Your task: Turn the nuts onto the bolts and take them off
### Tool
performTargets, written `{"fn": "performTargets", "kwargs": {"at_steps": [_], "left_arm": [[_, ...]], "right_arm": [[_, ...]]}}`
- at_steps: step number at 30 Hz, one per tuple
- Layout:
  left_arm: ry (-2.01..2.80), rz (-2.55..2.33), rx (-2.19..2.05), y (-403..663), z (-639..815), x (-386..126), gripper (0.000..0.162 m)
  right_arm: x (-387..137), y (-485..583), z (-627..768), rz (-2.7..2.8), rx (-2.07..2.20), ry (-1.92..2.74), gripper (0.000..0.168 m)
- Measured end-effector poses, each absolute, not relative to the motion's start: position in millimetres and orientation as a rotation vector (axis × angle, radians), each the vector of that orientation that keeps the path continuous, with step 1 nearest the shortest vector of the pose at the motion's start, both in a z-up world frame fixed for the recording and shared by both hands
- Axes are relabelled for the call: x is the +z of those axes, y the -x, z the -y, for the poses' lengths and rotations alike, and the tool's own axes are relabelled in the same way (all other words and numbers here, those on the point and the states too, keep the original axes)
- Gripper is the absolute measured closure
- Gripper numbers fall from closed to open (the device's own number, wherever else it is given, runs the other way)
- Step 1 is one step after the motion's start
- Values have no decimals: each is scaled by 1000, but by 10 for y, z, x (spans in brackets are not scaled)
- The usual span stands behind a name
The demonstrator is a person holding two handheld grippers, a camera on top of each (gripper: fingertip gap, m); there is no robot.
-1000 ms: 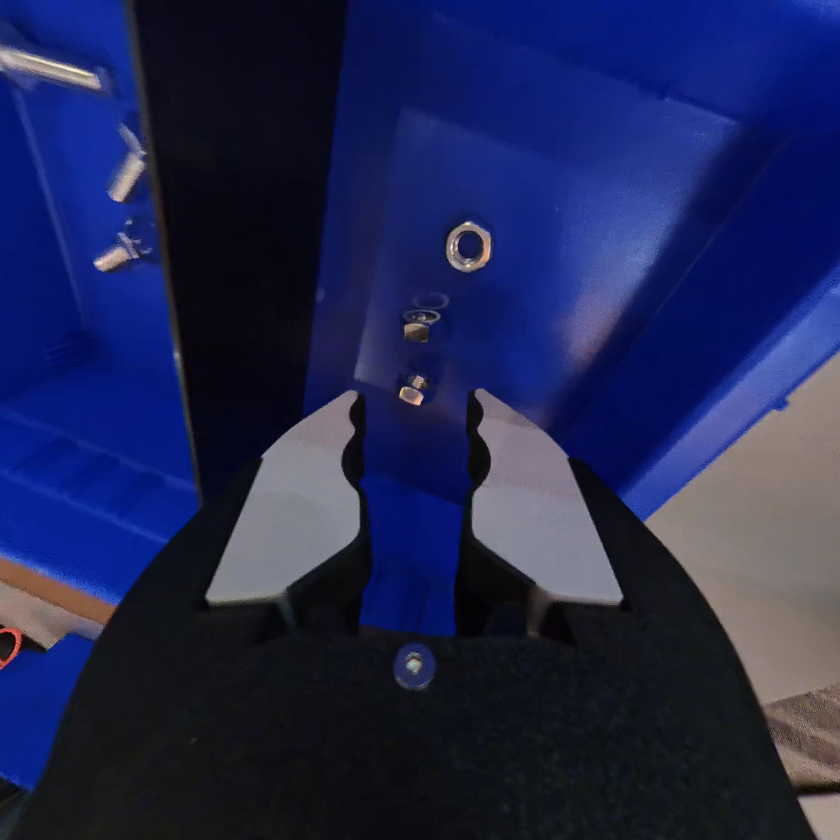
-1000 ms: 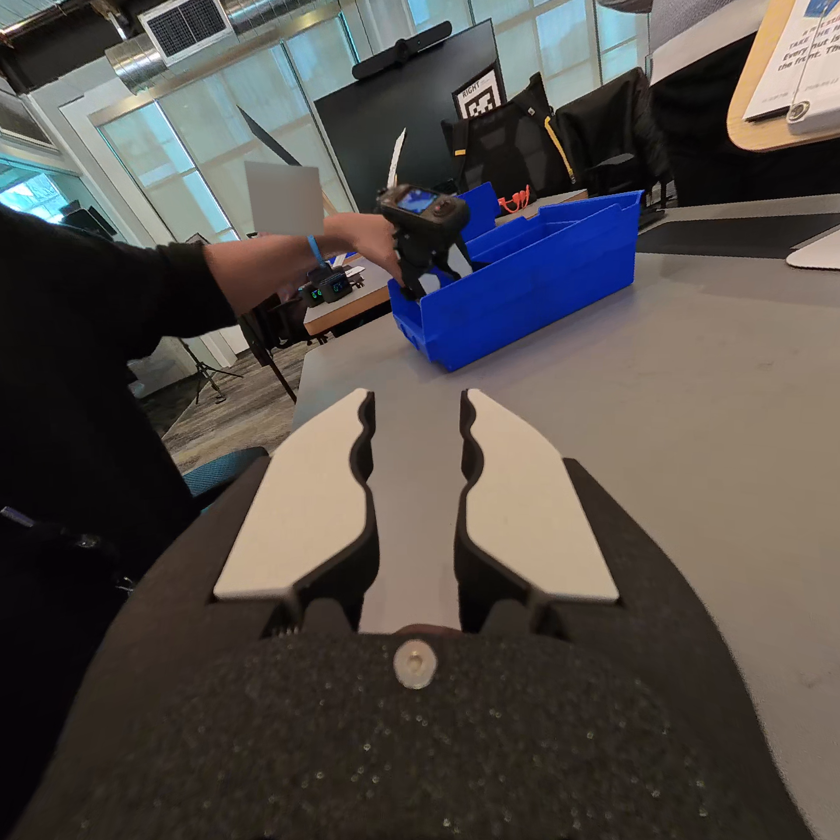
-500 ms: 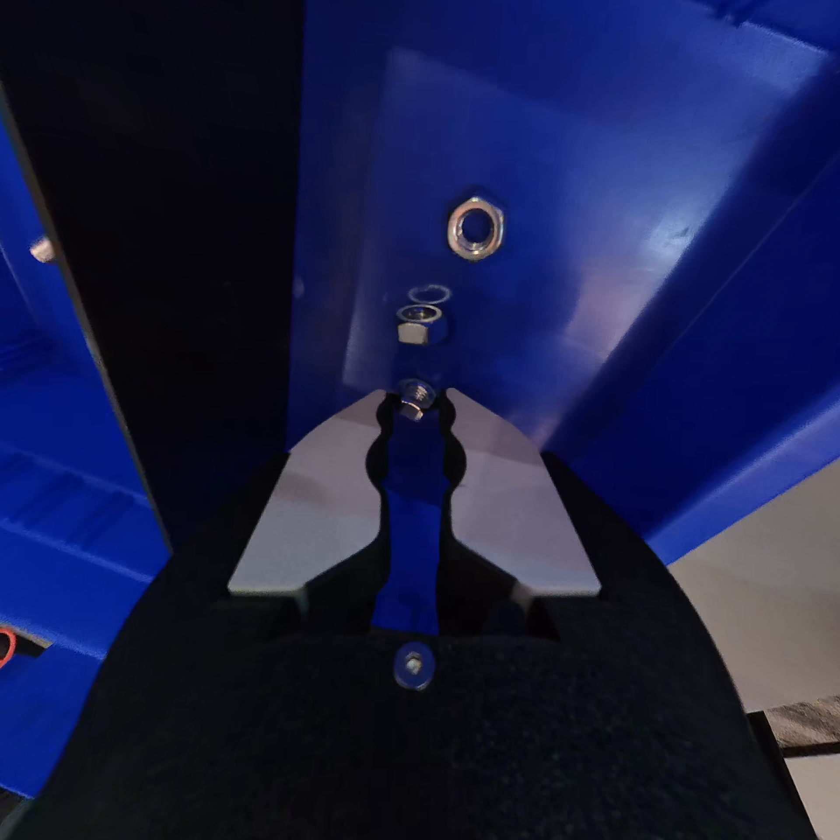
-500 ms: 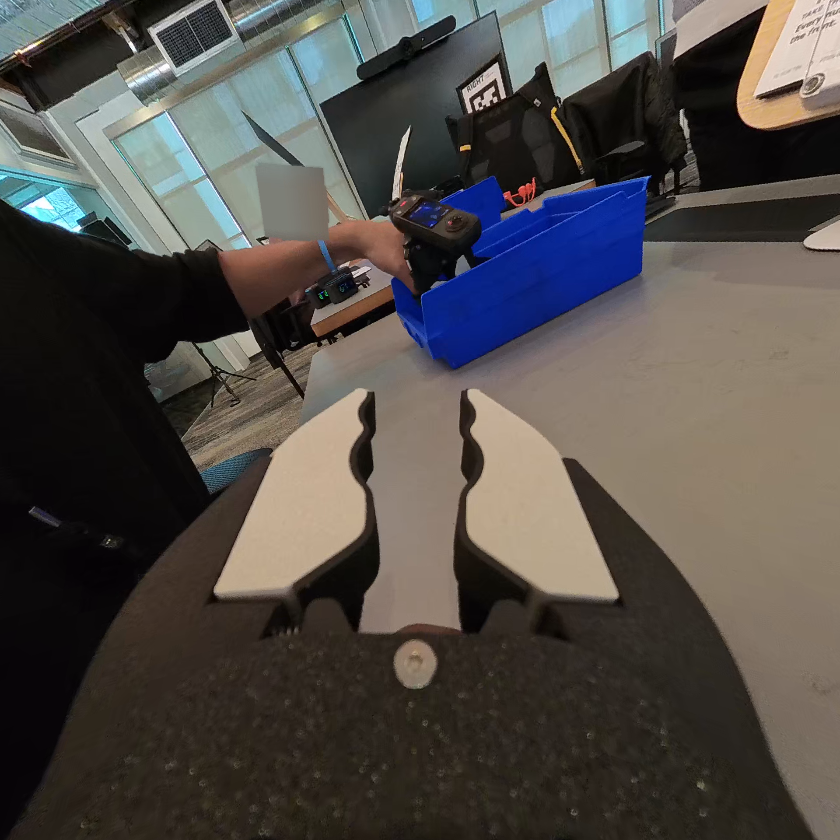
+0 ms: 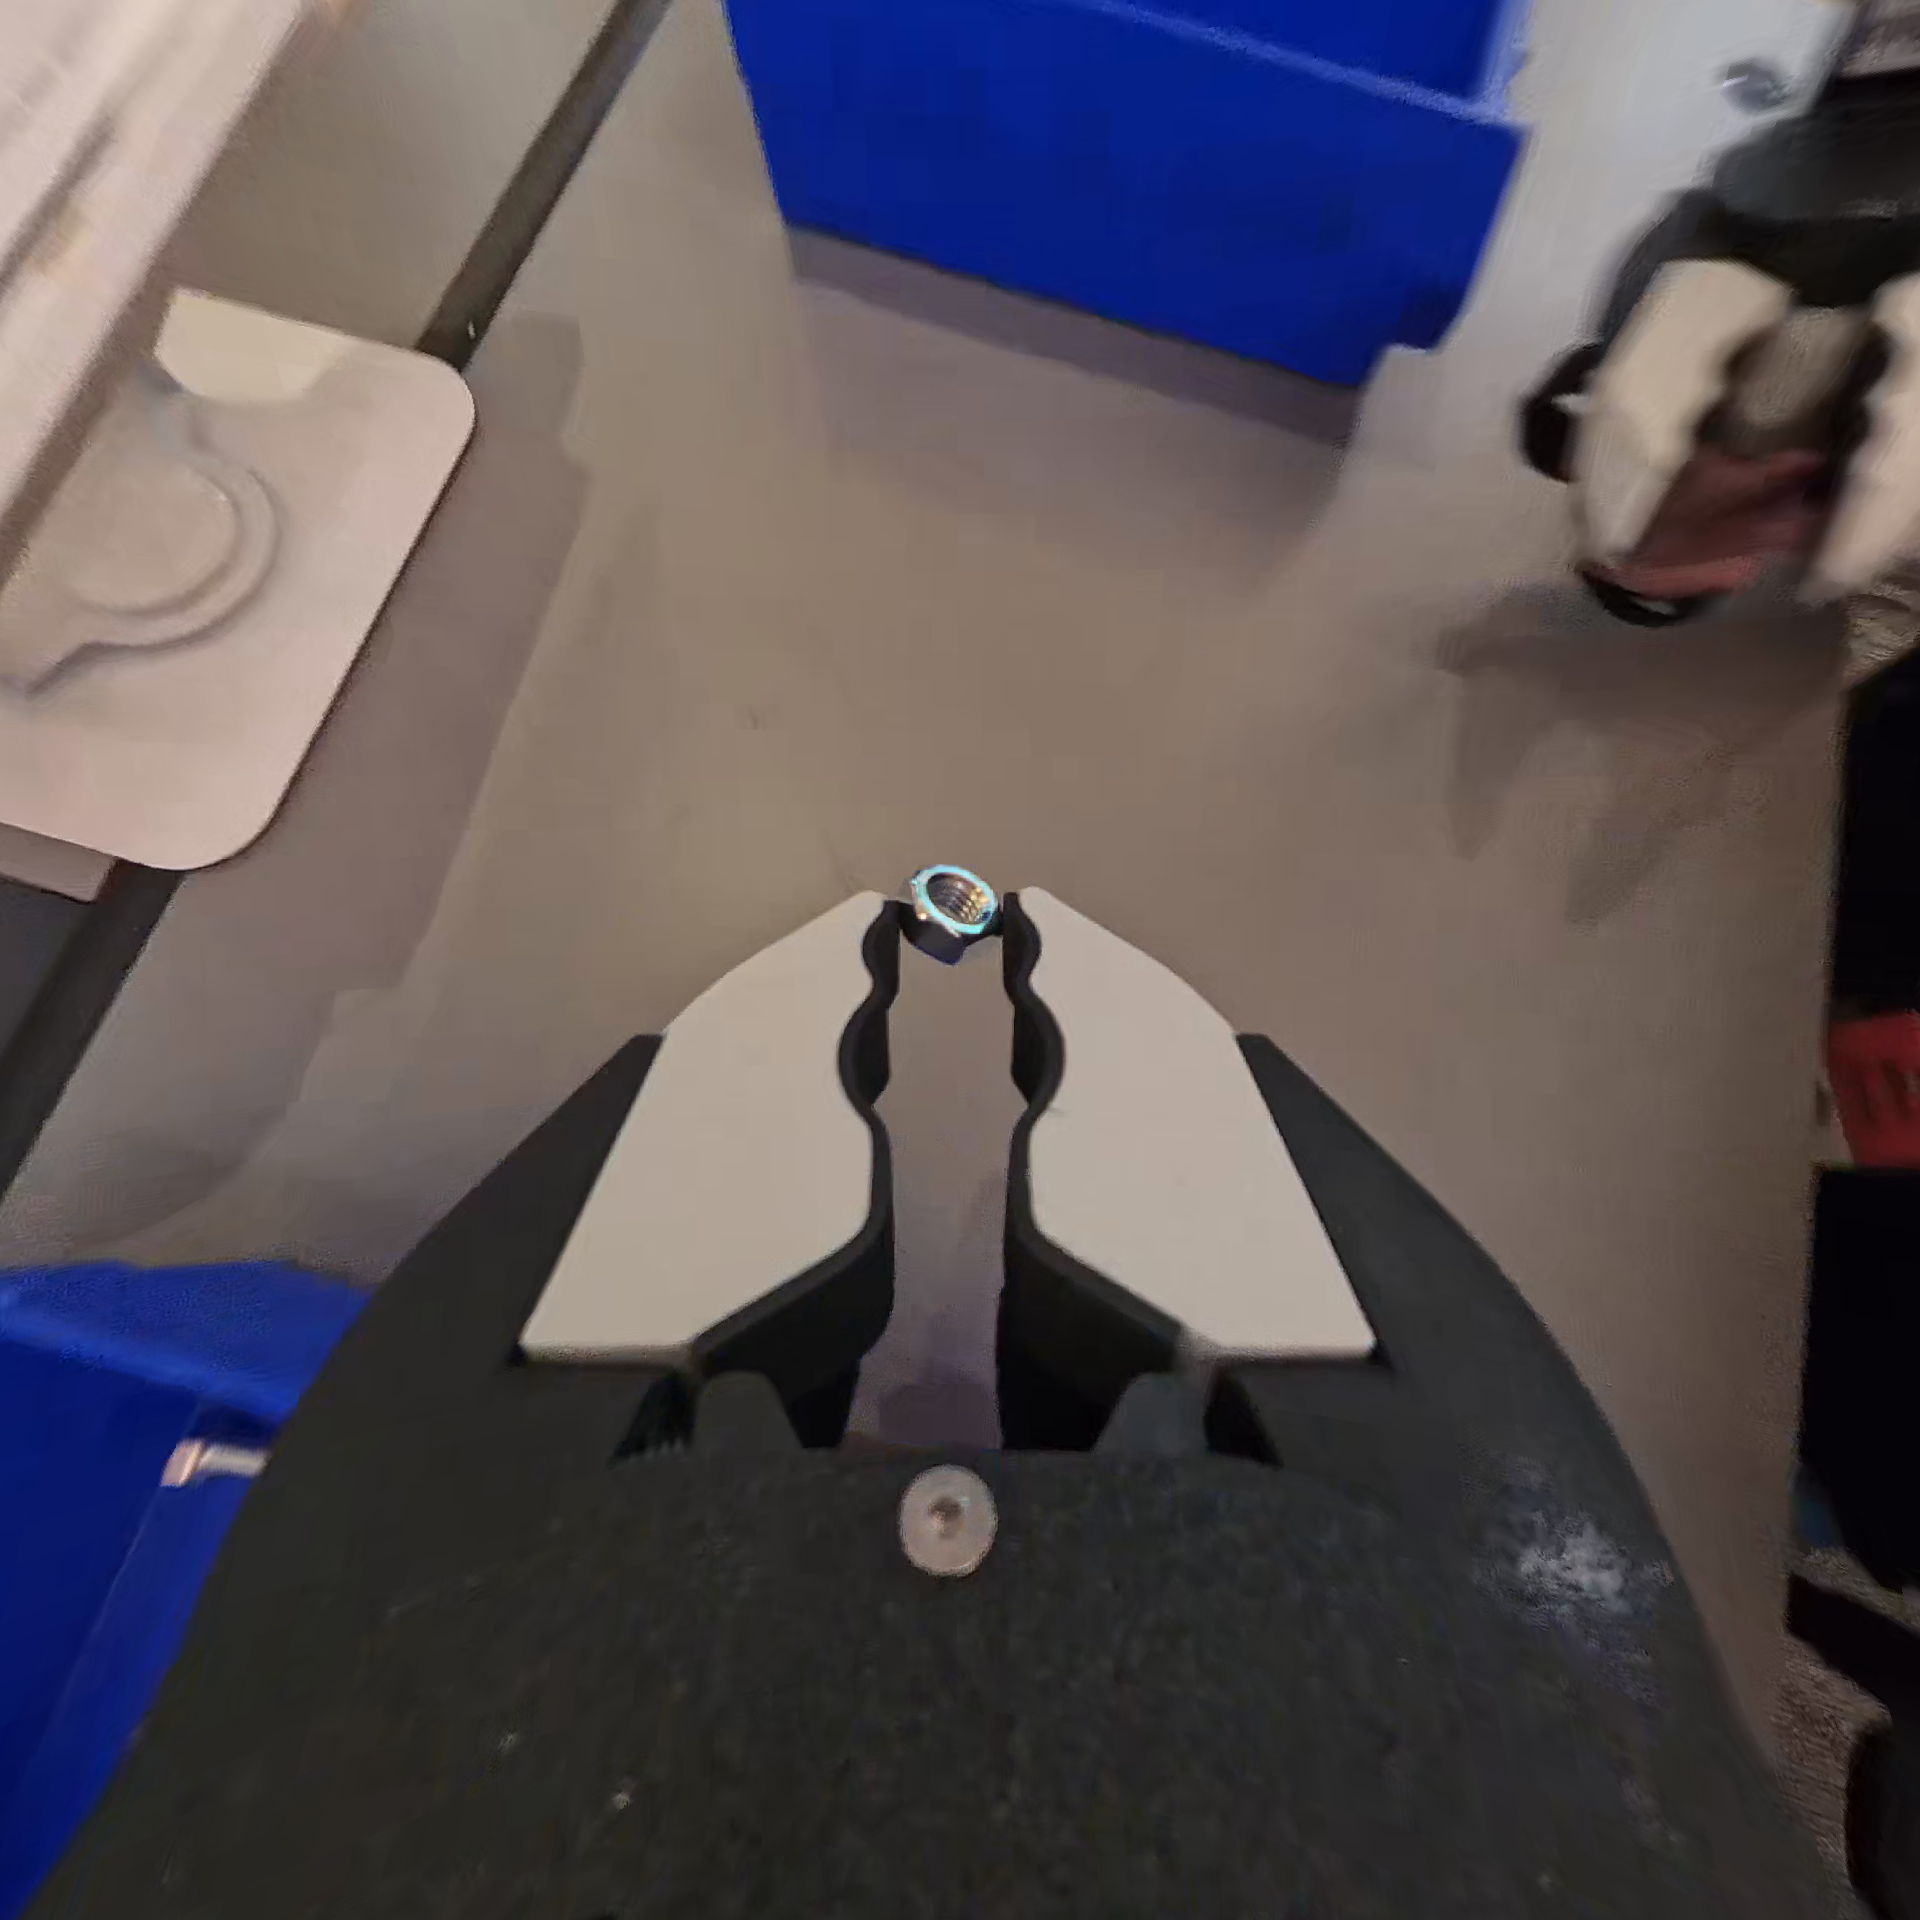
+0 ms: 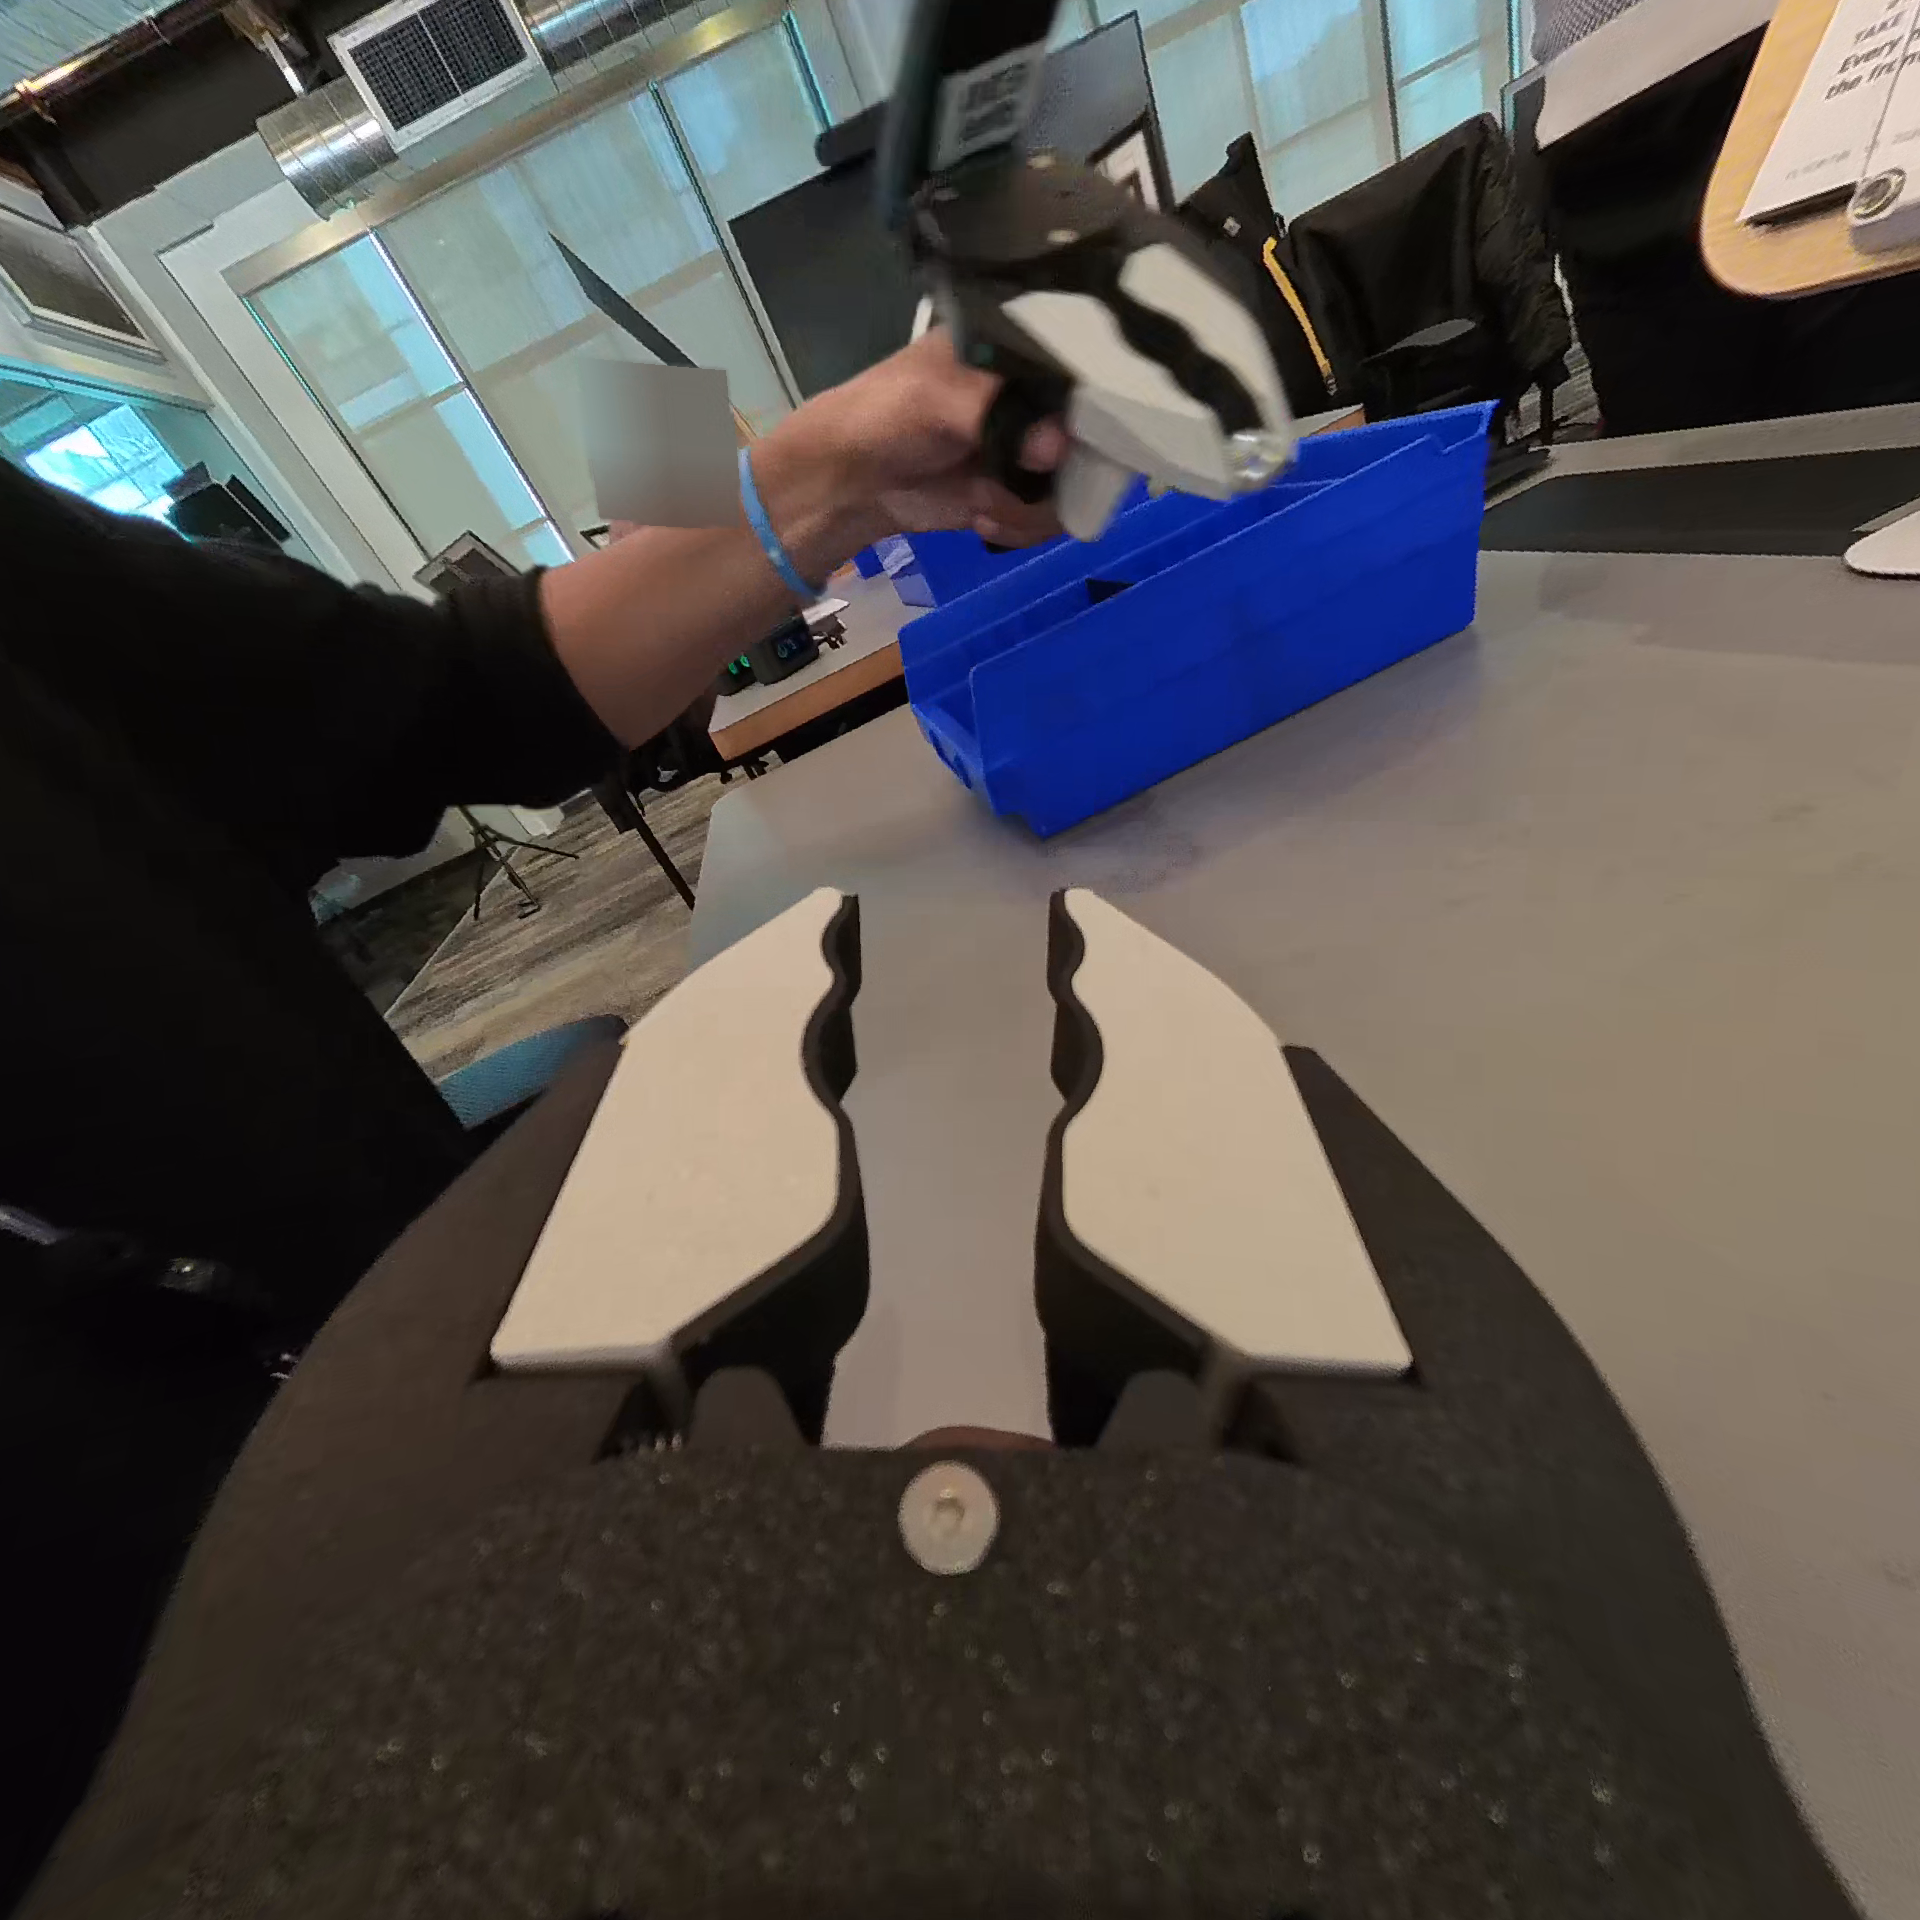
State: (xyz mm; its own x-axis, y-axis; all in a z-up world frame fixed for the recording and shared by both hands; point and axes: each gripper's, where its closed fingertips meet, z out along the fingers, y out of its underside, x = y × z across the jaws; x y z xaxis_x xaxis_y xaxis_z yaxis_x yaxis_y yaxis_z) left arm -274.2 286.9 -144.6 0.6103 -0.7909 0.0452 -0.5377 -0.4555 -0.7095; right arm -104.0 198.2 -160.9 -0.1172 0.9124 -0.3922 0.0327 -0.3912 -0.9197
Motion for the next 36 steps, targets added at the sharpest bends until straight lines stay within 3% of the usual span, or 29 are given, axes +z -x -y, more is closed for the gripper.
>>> {"fn": "performTargets", "kwargs": {"at_steps": [10,24,26,28,31,36], "left_arm": [[2585,-567,-291,2363,-3864,-2560,144],[2570,-495,-292,2264,-3739,-2818,144],[2577,-476,-298,2271,-3712,-2798,130],[2543,-468,-329,2257,-3644,-2624,128],[2402,-472,-397,2300,-3411,-1937,123],[2323,-345,-322,3325,-3079,-849,119]], "right_arm": [[-1666,1010,-1956,1106,1577,1462,135],[-1651,974,-1970,1088,1618,1465,135],[-1658,976,-1967,1089,1621,1469,135],[-1652,977,-1961,1089,1624,1467,135],[-1642,979,-1955,1091,1624,1465,135],[-1666,1005,-1937,1107,1629,1469,135]]}}
